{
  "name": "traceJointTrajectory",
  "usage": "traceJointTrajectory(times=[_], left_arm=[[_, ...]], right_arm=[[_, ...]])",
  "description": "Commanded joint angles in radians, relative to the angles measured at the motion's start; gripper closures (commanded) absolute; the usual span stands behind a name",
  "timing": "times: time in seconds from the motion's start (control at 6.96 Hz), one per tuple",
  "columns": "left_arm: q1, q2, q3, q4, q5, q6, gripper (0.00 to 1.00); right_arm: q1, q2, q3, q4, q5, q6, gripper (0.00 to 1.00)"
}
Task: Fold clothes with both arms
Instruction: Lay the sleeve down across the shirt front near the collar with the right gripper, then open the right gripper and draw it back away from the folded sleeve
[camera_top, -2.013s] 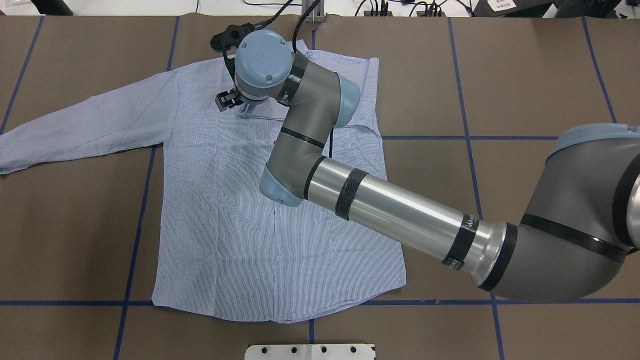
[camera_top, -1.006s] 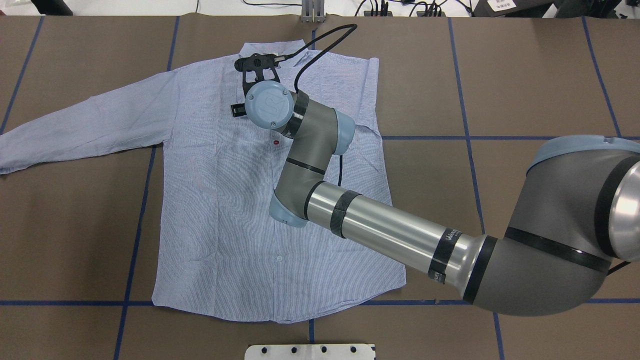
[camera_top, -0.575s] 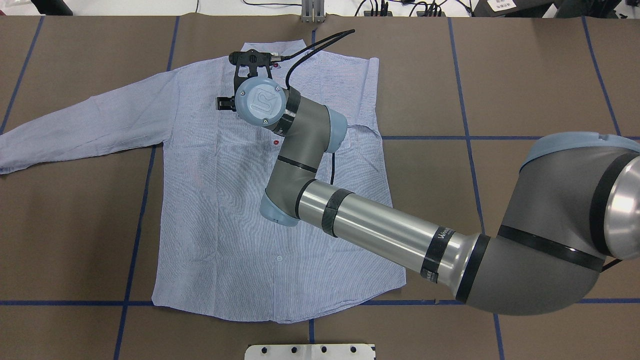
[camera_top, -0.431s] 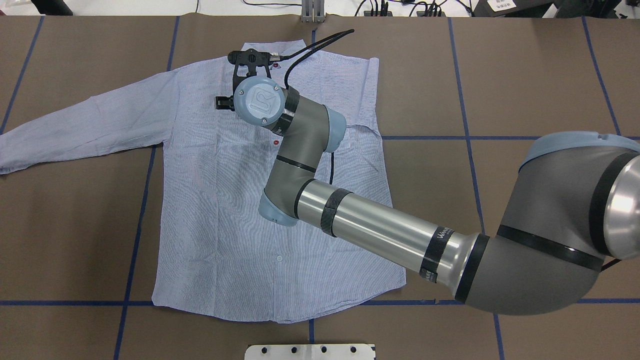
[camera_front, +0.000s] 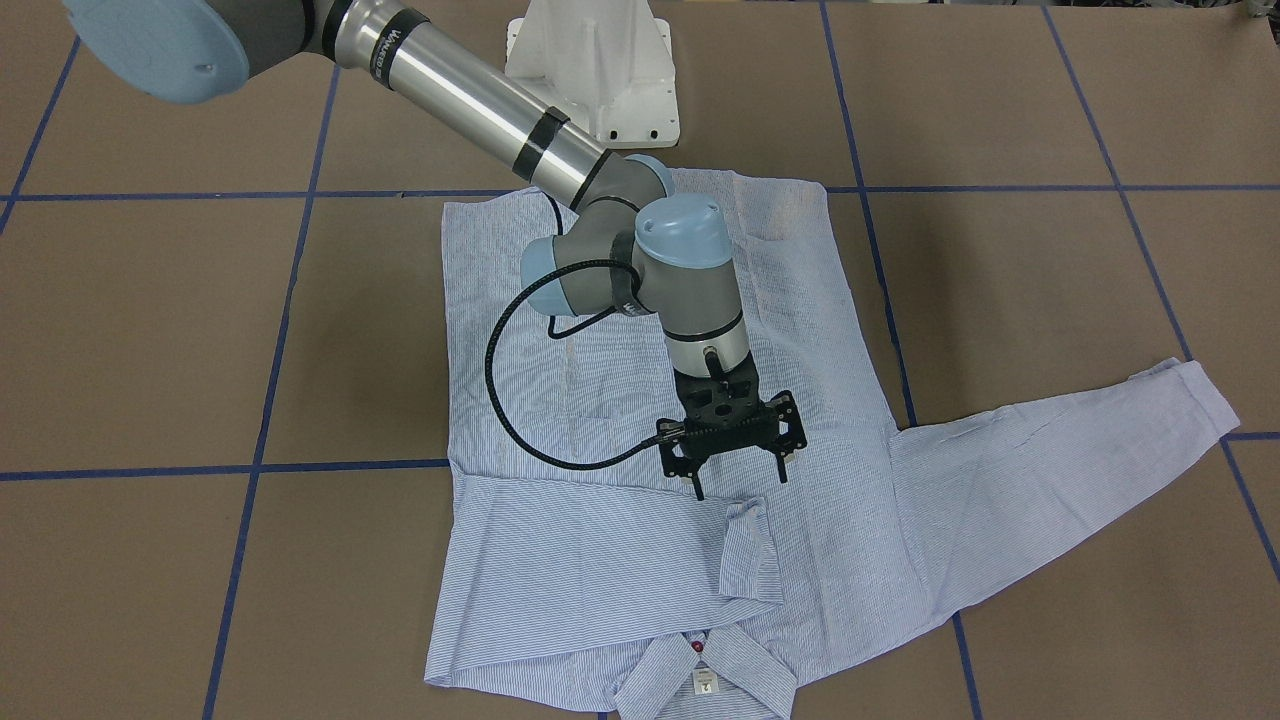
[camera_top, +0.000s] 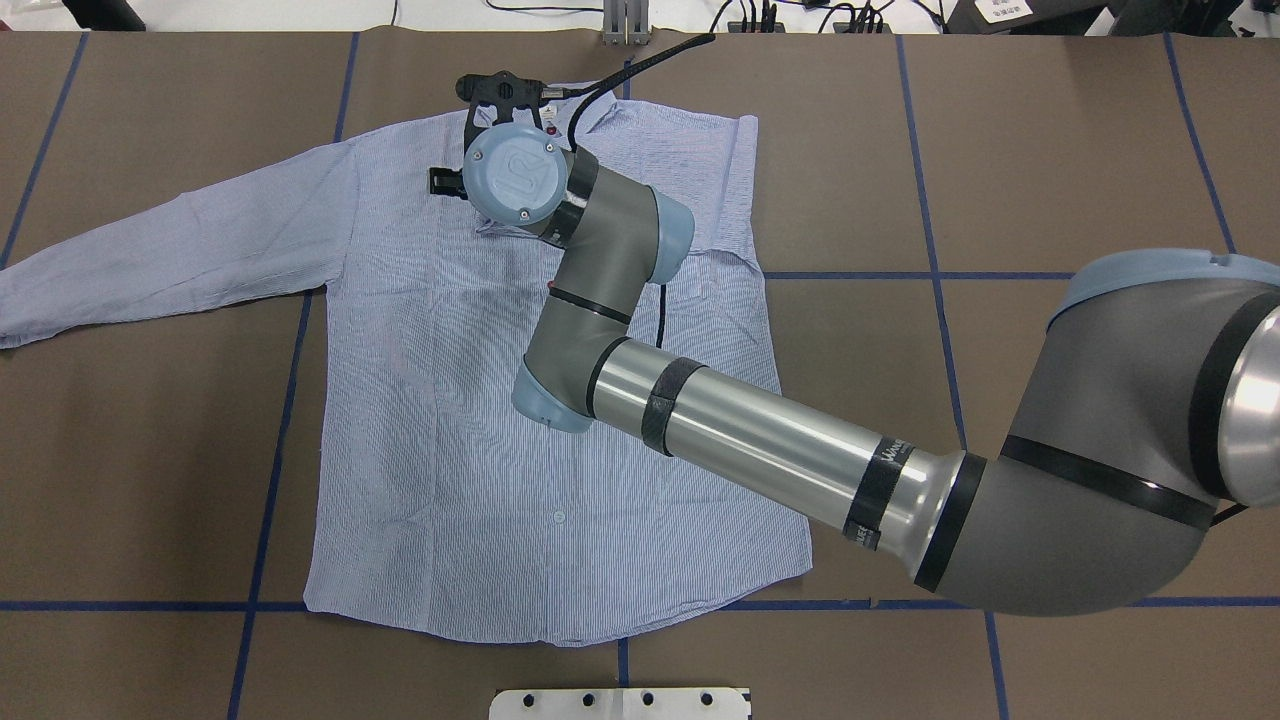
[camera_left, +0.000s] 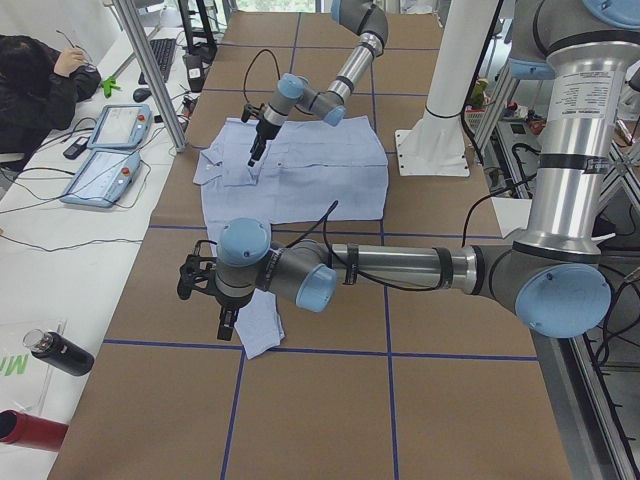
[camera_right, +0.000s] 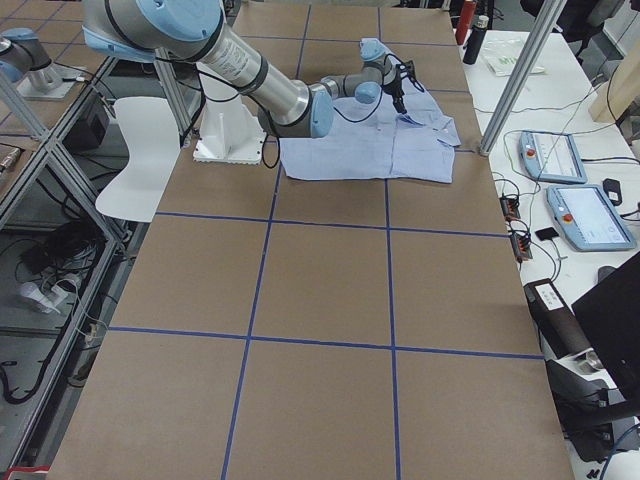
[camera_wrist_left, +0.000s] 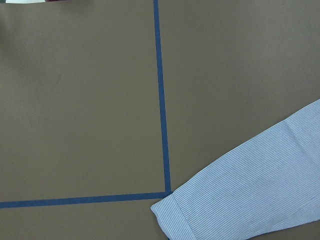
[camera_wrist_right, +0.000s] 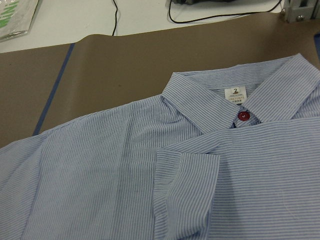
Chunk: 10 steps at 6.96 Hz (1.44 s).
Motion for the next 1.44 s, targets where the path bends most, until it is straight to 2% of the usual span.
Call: traceJointTrajectory(times=[0.0,0.29,0.43,0.72,0.86,1.29], left_arm=[[0.071,0.025,0.055,-0.162,0.031,-0.194,0.0],[0.192,0.088,0.073,-0.347,0.16,-0.41,0.01],[0.258,0.1,0.12,-0.457,0.226,-0.514,0.01],[0.33,0.099,0.243,-0.633,0.311,-0.631,0.02],[0.373,0.099,0.245,-0.636,0.364,-0.656,0.03],[0.441,0.094,0.26,-0.636,0.374,-0.657,0.11]], right_arm=[[0.055,-0.022,0.249,-0.366,0.129,0.007,0.02],[0.134,-0.127,0.467,-0.596,0.305,-0.024,0.01],[0.17,-0.19,0.577,-0.712,0.356,-0.076,0.01],[0.234,-0.314,0.797,-0.939,0.396,-0.259,0.01],[0.277,-0.409,0.886,-0.945,0.448,-0.312,0.01],[0.302,-0.452,0.914,-0.942,0.453,-0.357,0.01]])
